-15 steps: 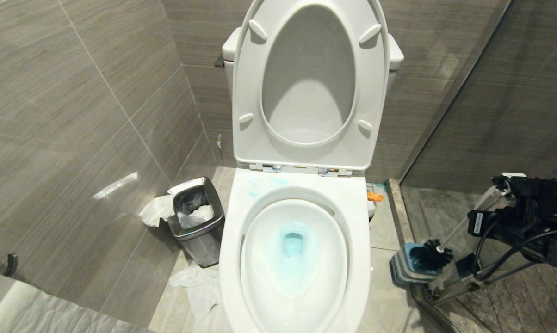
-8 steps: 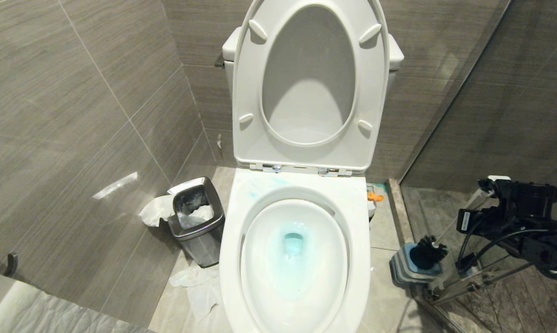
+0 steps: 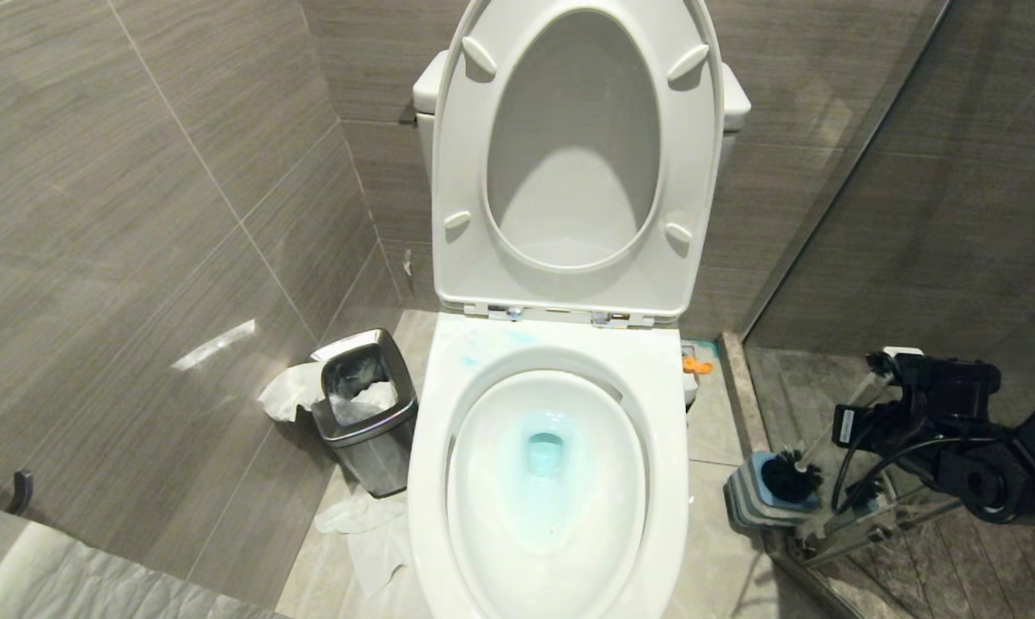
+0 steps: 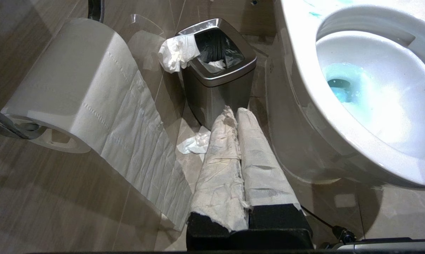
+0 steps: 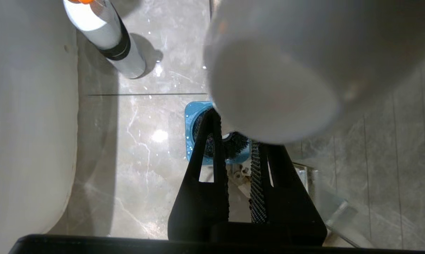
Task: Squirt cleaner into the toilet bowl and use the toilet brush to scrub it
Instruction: Put the toilet brush back
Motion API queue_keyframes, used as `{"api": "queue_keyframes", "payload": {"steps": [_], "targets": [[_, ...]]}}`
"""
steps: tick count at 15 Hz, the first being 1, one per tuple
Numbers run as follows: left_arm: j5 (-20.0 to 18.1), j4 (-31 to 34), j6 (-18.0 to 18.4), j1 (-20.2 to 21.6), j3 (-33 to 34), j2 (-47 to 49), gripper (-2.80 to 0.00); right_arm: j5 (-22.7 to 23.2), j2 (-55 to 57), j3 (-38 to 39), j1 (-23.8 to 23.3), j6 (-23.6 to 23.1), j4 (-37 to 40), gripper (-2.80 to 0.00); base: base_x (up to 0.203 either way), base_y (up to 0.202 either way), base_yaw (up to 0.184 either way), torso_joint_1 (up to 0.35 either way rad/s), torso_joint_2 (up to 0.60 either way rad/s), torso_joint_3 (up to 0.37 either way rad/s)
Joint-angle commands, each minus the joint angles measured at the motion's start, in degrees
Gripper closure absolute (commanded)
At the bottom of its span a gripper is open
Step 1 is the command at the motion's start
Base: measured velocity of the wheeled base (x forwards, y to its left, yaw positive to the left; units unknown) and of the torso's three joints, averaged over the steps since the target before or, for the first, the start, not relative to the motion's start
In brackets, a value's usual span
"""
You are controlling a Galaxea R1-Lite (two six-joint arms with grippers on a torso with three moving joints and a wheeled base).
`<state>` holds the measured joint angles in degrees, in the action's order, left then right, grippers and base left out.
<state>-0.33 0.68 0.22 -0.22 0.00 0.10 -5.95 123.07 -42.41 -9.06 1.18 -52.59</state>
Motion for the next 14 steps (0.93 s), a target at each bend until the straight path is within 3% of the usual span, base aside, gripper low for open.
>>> {"api": "queue_keyframes", "payload": {"steps": [1, 14], "targets": [[-0.02, 0.02, -0.04, -0.04, 0.09, -0.01, 0.0, -0.03, 2.68, 0.07, 0.0, 0.13, -0.28, 0.0, 0.0, 0.0, 0.0, 0.0, 0.0, 0.0], [-0.02, 0.02, 0.04, -0.04, 0.09, -0.01, 0.0, -0.02, 9.44, -0.21, 0.26, 0.05, -3.9, 0.0, 0.0, 0.0, 0.0, 0.0, 0.0, 0.0]]}}
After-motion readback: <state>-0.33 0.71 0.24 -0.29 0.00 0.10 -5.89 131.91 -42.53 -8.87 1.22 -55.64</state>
